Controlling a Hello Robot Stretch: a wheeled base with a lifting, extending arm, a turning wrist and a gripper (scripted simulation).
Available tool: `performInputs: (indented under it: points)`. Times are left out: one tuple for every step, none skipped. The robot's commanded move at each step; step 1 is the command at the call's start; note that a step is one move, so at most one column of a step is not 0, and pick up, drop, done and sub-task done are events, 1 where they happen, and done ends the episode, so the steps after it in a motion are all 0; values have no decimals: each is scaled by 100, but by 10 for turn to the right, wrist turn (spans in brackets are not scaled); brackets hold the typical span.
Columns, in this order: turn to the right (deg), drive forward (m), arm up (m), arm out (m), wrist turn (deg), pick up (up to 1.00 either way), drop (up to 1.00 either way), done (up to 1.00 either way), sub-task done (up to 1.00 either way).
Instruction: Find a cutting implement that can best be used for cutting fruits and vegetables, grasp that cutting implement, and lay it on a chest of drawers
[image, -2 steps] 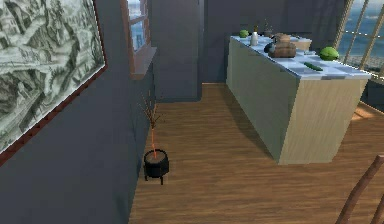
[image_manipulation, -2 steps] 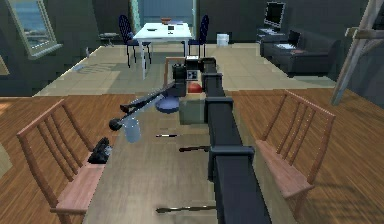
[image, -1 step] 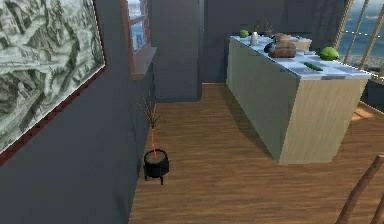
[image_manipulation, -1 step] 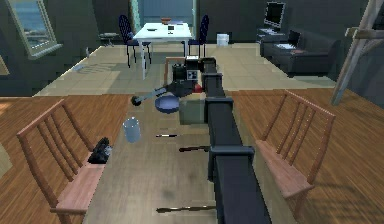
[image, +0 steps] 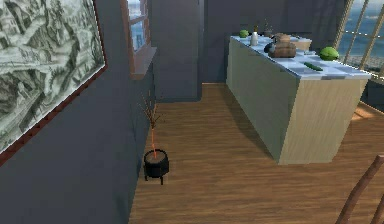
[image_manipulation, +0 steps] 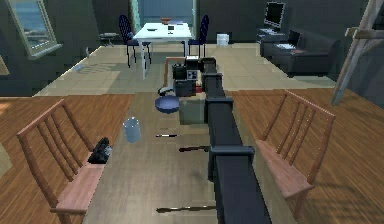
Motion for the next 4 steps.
performInputs:
  points:
    - [0,0,-30,0,0,0,0,0,0]
    - [0,0,0,0,0,100,0,0,0]
    - [0,0,10,0,0,0,0,0,0]
    - [0,0,24,0,0,0,0,0,0]
